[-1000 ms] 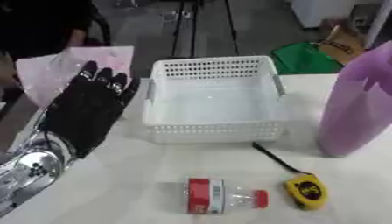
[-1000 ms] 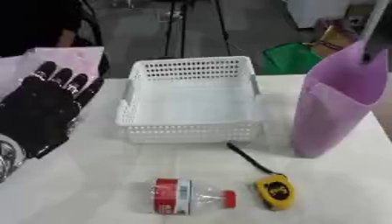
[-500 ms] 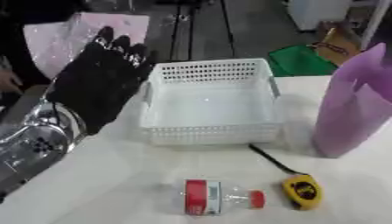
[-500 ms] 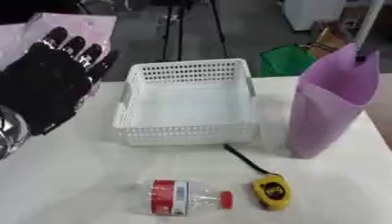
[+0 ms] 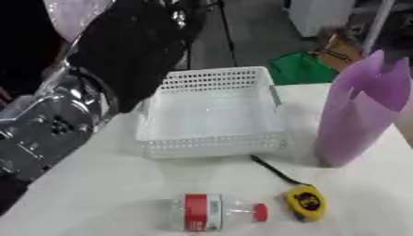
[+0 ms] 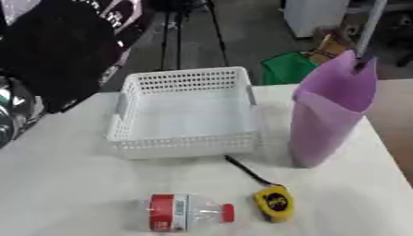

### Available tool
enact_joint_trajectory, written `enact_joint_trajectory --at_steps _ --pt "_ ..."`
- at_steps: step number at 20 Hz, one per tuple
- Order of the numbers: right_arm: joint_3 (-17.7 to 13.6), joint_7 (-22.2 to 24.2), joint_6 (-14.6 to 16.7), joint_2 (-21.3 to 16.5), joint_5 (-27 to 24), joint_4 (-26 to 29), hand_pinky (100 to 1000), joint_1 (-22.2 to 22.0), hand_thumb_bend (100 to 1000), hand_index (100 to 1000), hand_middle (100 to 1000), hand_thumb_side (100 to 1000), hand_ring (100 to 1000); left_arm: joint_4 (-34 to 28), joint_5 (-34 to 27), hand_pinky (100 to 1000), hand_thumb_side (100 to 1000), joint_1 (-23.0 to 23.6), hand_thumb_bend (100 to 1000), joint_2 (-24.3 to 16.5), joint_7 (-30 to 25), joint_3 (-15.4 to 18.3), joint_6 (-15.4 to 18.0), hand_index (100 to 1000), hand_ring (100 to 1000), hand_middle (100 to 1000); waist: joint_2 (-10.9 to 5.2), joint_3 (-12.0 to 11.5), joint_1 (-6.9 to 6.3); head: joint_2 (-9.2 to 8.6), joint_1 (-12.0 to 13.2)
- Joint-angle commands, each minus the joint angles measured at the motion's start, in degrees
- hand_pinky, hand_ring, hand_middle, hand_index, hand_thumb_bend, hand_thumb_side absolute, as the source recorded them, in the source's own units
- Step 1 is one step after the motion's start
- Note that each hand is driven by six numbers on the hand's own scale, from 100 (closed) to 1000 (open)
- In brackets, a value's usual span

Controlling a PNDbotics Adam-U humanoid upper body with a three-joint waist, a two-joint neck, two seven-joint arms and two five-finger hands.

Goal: Pick up objects on the table and place them in the box.

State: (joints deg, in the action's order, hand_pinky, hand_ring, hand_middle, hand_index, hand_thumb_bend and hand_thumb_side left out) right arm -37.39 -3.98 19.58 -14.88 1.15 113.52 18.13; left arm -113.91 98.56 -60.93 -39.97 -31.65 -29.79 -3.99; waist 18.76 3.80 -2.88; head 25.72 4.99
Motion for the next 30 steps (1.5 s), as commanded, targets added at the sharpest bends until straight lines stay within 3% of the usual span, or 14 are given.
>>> enact_joint_trajectory --at_steps 1,6,12,21,29,30 --pt "0.0 0.3 0.0 -1.6 -0.3 1.1 648 0.3 100 691 557 776 615 0.2 0.6 663 266 -2.1 100 1.8 -1.3 0.1 -0.1 936 651 598 -1.25 0.2 0.25 -0.93 -0.2" --pt "0.1 0.5 0.0 -1.4 -0.6 1.1 648 0.4 100 690 557 776 616 5.7 1.2 665 269 -4.1 100 7.8 -0.1 -1.5 -2.2 935 638 564 -1.12 0.8 0.37 -1.10 0.2" --pt "0.2 0.6 0.0 -1.2 -0.8 1.1 649 0.5 100 689 555 776 616 12.4 0.8 667 279 -4.8 100 11.6 2.0 -3.2 -4.8 933 628 536 -1.09 1.3 0.35 -1.35 0.2" --pt "0.4 0.6 -0.2 -1.1 -1.1 1.1 650 0.7 100 689 555 776 616 26.8 -2.9 668 298 -4.9 100 17.1 8.0 -3.7 -12.1 927 613 486 -1.04 2.0 0.31 -1.54 0.1" --pt "0.5 0.7 -0.2 -1.0 -1.2 1.1 651 0.8 100 688 555 776 617 36.9 -1.6 670 299 -5.1 100 21.0 14.4 -2.5 -13.3 924 618 496 -0.89 2.6 0.31 -1.84 0.5" --pt "0.5 0.7 -0.2 -0.9 -1.3 1.1 651 0.8 100 688 555 776 617 37.9 -1.5 673 311 -5.2 100 21.4 15.1 -2.3 -13.4 940 654 541 -0.84 2.7 0.34 -1.89 0.5"
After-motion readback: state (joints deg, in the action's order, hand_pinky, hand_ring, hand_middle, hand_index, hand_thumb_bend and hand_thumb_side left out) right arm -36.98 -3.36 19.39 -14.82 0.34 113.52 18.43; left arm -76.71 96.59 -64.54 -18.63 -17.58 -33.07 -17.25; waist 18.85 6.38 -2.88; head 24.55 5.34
